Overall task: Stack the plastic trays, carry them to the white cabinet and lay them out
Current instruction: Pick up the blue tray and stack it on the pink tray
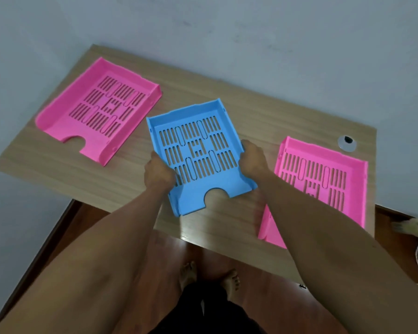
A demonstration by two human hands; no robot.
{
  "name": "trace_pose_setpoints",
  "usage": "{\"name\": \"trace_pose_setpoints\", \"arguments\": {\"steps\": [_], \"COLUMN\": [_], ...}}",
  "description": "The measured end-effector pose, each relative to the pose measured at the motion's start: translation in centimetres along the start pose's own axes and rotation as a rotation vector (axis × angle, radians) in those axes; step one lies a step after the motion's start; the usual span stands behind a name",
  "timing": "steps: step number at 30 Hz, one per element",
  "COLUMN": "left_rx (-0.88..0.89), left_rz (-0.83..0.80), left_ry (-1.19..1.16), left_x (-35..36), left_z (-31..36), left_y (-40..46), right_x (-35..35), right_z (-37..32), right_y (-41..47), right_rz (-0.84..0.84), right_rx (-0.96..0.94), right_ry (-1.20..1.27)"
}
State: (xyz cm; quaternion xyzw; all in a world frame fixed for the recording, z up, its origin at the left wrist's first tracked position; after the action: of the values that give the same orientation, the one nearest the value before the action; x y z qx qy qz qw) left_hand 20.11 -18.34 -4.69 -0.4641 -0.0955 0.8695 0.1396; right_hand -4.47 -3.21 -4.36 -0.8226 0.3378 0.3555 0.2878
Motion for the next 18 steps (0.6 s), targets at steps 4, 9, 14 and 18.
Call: {"name": "trace_pose_setpoints", "arguments": {"steps": [4, 9, 14, 18], "left_rx": [0.096, 0.209, 0.358, 0.444], "left_rz": [0.024, 0.007, 0.024, -0.033], "left_ry": [-0.025, -0.086, -0.015, 0.019], "left_x": [-2.2, -4.5, -4.7, -3.1], "left_z": [2.6, 7.5, 12.1, 14.5], "left_y": [0.6, 0.8, -2.2, -5.8], "right_x": [-1.8, -5.8, -9.8, -12.8], "right_z": [-1.1, -1.6, 0.6, 4.2], "right_y": [-1.0, -2.9, -5.9, -8.4], "right_rz": [0.074, 0.193, 0.291, 0.348], "right_rx": [0.026, 0.077, 0.124, 0.183], "right_ry": [0.082, 0.134, 0.199, 0.185]}}
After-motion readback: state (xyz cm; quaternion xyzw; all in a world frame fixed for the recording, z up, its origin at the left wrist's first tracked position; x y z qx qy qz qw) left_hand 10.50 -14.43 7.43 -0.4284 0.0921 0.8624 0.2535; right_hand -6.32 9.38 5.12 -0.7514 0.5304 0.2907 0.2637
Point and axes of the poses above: each hand's wrist, its own y-axis towards the middle knuckle, its own x-axis out of the palm, z = x × y, the point moved 6 cm from there along y, towards the middle knuckle, and after that the axes turned 5 degrees about z, right-handed, at the moved point
